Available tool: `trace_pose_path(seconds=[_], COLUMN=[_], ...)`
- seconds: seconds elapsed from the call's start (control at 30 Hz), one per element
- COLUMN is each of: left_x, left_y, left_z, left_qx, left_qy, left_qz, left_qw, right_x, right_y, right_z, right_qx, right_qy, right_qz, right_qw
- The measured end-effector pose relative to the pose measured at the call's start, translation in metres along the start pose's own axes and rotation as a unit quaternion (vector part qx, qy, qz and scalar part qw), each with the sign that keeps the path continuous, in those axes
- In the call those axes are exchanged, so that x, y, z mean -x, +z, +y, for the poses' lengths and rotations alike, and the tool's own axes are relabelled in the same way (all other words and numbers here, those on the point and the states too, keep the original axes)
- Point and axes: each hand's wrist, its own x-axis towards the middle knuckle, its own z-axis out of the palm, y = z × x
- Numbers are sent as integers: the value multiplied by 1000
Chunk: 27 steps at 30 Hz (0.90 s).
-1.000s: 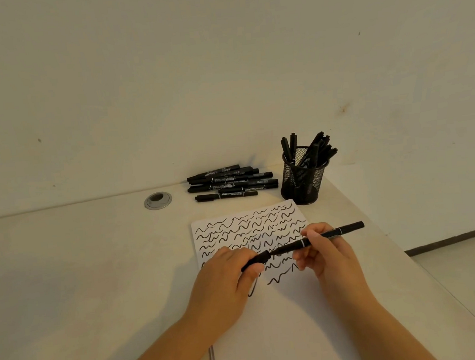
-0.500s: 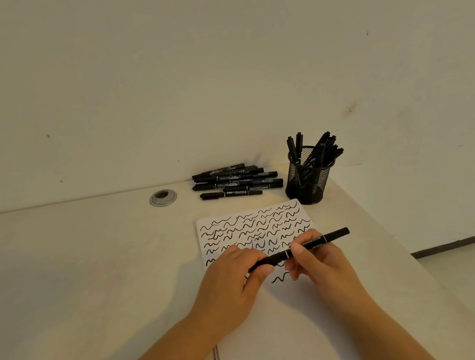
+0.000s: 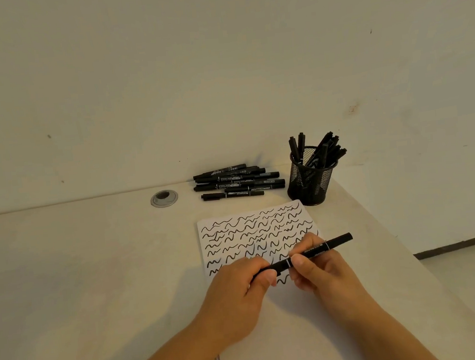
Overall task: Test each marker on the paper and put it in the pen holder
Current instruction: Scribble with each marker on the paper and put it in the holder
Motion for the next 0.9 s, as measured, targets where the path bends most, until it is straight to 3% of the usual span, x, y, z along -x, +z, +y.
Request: trace_pose_path(seconds=[0.2,0.33,0.4,0.47,0.57,0.67,0.8,0.9], left_x=[-1,-4,-5,-10,-19,-31,-53,-75], left_y=[-2,-5,-10,-16,-22,-24,-29,-36], left_z=[0,-1,-1,0,5,14,22,8], left_qx=[-15,-76,-102,-132,-160,-200,-204,-199], left_qy=[-10,-13,-16,-17,-10,32,92,91], left_qz=[3,35,43,53,59,41,49,69], left_qw=[1000,996,994,990,985,978,973,973], right_x=[1,-2,-2,-2,-8,-21,-44,-63], right_y=[10,12,10,8,7,0,-10,-20], right_z=[-4,-4,-7,-13,-27,-35,-50,-66], right_qx=[20,202,286,438,632,682,691,669], right_qy=[11,58,30,-87,-229,-280,-313,-276], right_qz=[48,121,130,125,66,11,-25,25], right_qw=[999,970,949,886,737,675,651,690])
